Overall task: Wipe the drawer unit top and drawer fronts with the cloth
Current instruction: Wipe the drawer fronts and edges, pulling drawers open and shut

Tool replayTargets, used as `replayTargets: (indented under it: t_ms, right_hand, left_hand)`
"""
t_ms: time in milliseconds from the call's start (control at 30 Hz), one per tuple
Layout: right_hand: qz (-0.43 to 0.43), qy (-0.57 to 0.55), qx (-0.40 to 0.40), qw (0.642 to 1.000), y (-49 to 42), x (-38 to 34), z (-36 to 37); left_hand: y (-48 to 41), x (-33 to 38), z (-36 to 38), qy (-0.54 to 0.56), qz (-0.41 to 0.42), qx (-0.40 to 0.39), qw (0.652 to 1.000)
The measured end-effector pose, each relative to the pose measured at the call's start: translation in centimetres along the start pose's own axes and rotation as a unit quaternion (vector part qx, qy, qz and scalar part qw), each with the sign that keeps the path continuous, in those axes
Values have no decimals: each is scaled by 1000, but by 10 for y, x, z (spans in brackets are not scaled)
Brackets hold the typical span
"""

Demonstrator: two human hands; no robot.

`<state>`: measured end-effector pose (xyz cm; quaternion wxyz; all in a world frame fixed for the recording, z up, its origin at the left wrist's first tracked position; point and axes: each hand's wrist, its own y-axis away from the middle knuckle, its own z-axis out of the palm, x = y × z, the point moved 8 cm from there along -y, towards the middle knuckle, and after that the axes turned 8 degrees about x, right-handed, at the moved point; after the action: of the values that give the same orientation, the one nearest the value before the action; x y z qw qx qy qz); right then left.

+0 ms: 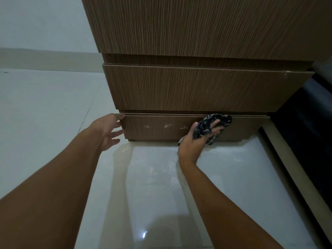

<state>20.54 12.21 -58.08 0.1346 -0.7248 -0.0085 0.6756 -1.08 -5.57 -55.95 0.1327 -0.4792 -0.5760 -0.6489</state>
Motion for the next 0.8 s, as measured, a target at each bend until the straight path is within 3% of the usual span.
replayTargets:
  t_ms: [367, 467, 800]
  right_hand:
    - [16, -23, -67, 997, 79, -15, 54]
    - [59, -25, -113, 991, 104, -15, 70]
    - [49, 10, -305, 951, 179, -28, 107]
  left_hand:
    - [8, 8, -6, -56, 9, 15, 998]
    - [9, 11, -7, -78, 11, 19, 997]
    - [9, 20, -10, -127, 37, -1, 991]
